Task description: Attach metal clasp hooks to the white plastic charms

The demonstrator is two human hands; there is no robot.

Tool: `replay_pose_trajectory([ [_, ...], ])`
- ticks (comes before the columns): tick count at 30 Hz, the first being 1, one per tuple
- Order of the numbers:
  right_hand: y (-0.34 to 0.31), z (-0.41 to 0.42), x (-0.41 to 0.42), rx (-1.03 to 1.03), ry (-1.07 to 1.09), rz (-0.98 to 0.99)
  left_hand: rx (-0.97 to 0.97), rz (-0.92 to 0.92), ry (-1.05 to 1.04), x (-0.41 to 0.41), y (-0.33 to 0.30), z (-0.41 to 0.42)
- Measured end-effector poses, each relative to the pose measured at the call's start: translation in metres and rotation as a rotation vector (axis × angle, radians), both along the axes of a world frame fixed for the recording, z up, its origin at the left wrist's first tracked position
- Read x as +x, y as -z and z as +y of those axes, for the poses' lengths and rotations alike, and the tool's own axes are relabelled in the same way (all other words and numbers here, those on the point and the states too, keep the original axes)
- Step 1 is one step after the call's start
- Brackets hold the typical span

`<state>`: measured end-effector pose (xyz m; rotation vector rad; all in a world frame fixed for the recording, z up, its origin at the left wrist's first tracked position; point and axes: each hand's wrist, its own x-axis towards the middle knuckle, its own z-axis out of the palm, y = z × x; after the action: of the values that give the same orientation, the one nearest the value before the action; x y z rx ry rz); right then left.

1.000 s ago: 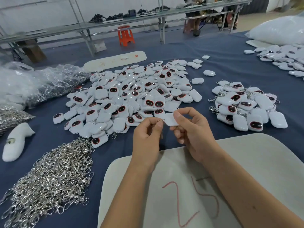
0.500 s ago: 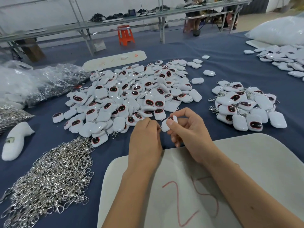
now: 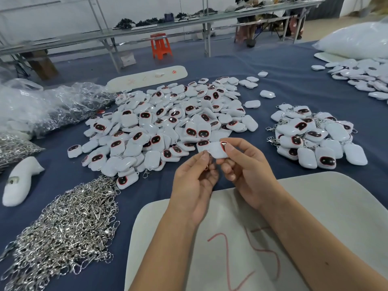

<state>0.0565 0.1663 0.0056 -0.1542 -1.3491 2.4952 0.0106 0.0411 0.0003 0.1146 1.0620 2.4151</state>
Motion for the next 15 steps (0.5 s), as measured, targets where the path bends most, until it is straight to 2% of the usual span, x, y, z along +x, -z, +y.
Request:
replay_pose_trajectory([
  [2, 0.0, 0.0, 0.0, -0.005, 0.006, -0.008, -0.062, 0.035, -0.048, 0.0, 0.001, 0.0],
  [3, 0.0, 0.0, 0.0, 0.0, 0.017, -0.018, -0.176, 0.107, -0.093, -0.002, 0.001, 0.001],
  [6, 0.002, 0.001, -0.001, 0.042, 0.07, -0.067, -0.62, 0.446, -0.275, -0.007, 0.005, -0.005],
  [9, 0.003, -0.001, -0.002, 0.083, 0.104, -0.089, -0.907, 0.775, -0.382, -0.007, 0.002, -0.013],
  [12, 0.004, -0.003, -0.002, 0.143, 0.125, -0.074, -1.044, 0.974, -0.425, -0.007, 0.003, -0.016],
  [15, 0.004, -0.004, -0.002, 0.155, 0.14, -0.061, -1.051, 0.962, -0.454, -0.006, 0.004, -0.014],
])
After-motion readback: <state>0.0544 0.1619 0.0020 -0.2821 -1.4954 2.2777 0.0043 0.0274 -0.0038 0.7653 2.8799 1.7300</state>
